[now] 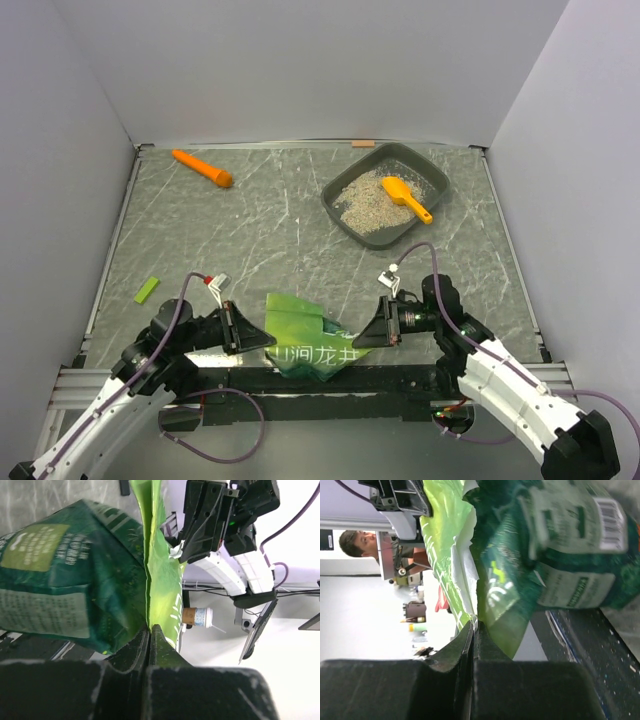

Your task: Fill the litter box with clean litter

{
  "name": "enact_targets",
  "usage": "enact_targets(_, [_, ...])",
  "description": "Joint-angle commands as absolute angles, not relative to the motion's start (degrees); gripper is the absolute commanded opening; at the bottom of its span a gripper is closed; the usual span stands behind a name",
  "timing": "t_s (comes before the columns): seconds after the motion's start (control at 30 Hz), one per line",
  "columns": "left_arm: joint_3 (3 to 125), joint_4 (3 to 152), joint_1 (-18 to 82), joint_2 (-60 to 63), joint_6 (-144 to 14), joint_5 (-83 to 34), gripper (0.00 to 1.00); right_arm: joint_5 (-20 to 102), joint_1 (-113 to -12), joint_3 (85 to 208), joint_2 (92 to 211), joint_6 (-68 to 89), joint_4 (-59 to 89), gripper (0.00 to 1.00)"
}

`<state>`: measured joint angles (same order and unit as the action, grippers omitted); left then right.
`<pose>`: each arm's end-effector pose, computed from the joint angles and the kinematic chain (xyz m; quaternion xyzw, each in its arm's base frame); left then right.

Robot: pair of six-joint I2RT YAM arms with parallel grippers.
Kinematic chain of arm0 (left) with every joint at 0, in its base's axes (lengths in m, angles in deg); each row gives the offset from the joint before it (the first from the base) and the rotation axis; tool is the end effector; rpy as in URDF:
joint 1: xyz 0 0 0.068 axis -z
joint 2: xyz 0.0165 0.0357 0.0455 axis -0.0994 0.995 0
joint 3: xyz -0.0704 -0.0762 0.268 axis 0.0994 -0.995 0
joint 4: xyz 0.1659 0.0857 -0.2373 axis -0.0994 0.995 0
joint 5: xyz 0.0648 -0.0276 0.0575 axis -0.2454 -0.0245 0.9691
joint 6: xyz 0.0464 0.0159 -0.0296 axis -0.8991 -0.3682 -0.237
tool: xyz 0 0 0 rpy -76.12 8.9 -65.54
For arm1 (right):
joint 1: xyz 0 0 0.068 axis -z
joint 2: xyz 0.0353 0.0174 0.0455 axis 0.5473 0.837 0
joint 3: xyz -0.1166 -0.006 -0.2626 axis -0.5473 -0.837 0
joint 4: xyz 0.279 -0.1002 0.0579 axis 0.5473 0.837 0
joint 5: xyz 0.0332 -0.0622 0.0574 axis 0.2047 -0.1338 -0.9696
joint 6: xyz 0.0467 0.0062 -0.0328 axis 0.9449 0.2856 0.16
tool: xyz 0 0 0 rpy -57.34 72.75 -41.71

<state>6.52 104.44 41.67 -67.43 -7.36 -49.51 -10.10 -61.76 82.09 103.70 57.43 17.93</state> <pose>0.0858 -0.0900 0.2158 -0.0553 0.7832 -0.5968 0.1654 0.1258 0.1083 0.1743 -0.0988 0.7746 0.6201 0.0758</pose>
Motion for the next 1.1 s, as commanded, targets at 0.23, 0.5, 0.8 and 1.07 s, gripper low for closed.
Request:
enact_targets(0.23, [5.35,118.18,40.6,-63.39,-8.51,-49.48,0.01,-7.84,-61.57,87.36,111.47,43.7,35.48,0.08])
enact_targets(0.5, [6.41,118.97,40.6,-63.56,-8.96,-48.95,0.01,8.33,-62.8,107.48,110.77,26.45,47.88,0.58])
enact_targets(0.8, [8.17,117.22,40.51,-62.86,-9.48,-49.13,0.01,15.12,-77.8,123.13,119.11,15.64,47.72,0.58])
enact_targets(1.07, [11.24,117.39,40.6,-59.7,-11.85,-49.21,0.01,18.97,-92.23,129.38,128.6,6.49,49.39,0.58])
